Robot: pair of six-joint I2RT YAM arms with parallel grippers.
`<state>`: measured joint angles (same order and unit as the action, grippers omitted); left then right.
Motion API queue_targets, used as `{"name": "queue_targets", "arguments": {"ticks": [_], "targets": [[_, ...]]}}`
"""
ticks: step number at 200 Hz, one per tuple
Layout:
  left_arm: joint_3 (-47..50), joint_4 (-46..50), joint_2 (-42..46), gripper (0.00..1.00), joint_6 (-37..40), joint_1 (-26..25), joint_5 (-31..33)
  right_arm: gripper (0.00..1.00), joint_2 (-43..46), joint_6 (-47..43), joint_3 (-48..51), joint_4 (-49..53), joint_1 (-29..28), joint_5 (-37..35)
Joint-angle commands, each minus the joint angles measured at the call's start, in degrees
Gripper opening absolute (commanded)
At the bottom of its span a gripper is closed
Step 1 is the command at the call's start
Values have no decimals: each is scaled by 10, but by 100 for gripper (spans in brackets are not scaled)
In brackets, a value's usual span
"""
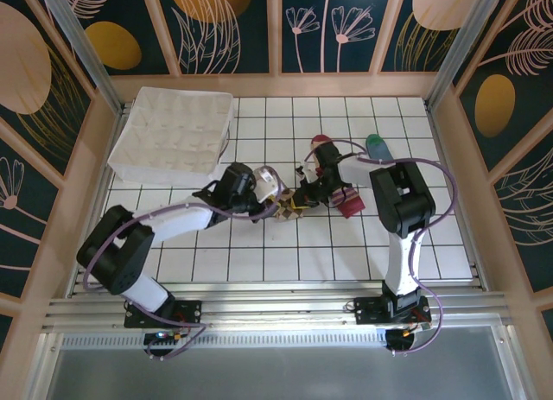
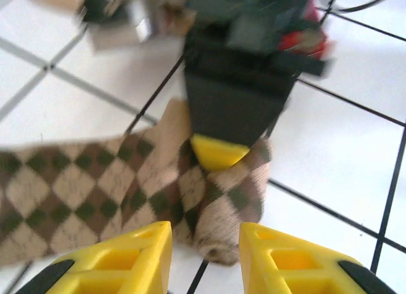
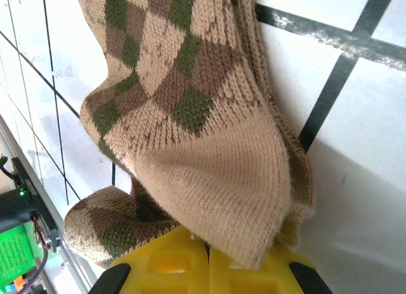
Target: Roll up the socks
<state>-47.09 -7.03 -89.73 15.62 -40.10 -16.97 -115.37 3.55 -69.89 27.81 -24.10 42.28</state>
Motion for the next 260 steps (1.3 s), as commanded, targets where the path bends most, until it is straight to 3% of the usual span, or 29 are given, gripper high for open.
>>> {"name": "queue_targets", "arguments": {"ticks": [1,50,158,176,199,216,231,260], "targets": [[13,-26,0,34,117,-50,149,0,-46,-6,1,63,-1,-112],[-31,-26,-69,37,164,-86,178,0,-55,-16,-10,81,-1,-108],[-60,10,-168,38,182,-103,170,0,-63,-28,-11,100,4,-96],[-69,26,-182,32,168,-103,168,0,-62,-30,-12,105,5,-94],[-83,64,-204,13,125,-101,170,0,-52,-33,-11,108,8,-88],[-104,82,-208,0,84,-94,119,18,-28,-35,-2,100,20,-64],[-107,91,-207,0,37,-79,56,34,7,-32,16,83,40,-25],[-103,79,-204,0,-46,-43,-78,45,84,-23,54,36,73,29]]}}
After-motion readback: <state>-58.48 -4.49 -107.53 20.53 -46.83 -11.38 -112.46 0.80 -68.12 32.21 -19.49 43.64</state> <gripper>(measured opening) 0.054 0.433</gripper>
